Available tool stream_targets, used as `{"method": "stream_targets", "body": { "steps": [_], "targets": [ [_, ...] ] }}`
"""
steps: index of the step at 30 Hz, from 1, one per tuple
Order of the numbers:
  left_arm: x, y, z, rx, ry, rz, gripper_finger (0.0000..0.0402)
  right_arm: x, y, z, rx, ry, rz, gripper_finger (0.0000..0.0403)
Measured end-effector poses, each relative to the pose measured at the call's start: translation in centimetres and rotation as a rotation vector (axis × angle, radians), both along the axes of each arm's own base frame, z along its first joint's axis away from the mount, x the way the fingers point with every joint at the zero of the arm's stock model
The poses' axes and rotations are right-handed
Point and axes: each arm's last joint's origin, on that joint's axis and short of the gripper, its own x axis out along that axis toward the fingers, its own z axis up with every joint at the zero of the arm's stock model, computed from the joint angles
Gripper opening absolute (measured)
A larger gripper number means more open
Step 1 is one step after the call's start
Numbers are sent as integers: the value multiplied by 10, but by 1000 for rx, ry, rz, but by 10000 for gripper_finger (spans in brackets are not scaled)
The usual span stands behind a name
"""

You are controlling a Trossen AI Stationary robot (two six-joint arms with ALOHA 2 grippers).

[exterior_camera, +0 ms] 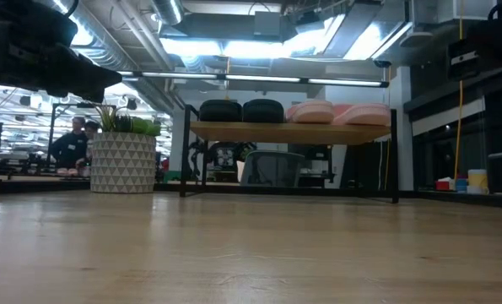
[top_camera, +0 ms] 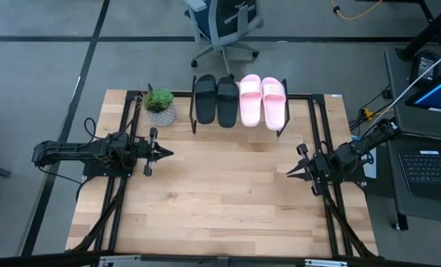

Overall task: Pick and place slides into the shelf
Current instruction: Return to Home Position

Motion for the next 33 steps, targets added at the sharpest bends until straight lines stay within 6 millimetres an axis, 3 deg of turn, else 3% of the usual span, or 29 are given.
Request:
{"method": "stream_targets", "body": {
  "steps": [11,18,21,33],
  "targets": [
    [0,0,0,0,0,0,2,1,-3,3,-112,-61,-38,37],
    [0,0,0,0,0,0,2,-1,-22,1,1,-94,-295,37],
    [0,0,0,0,-1,0,1,4,-23,-15,-32,-79,-255,37],
    [0,0,0,0,-1,0,2,7,-39,-17,-65,-69,-249,37]
  ]
}}
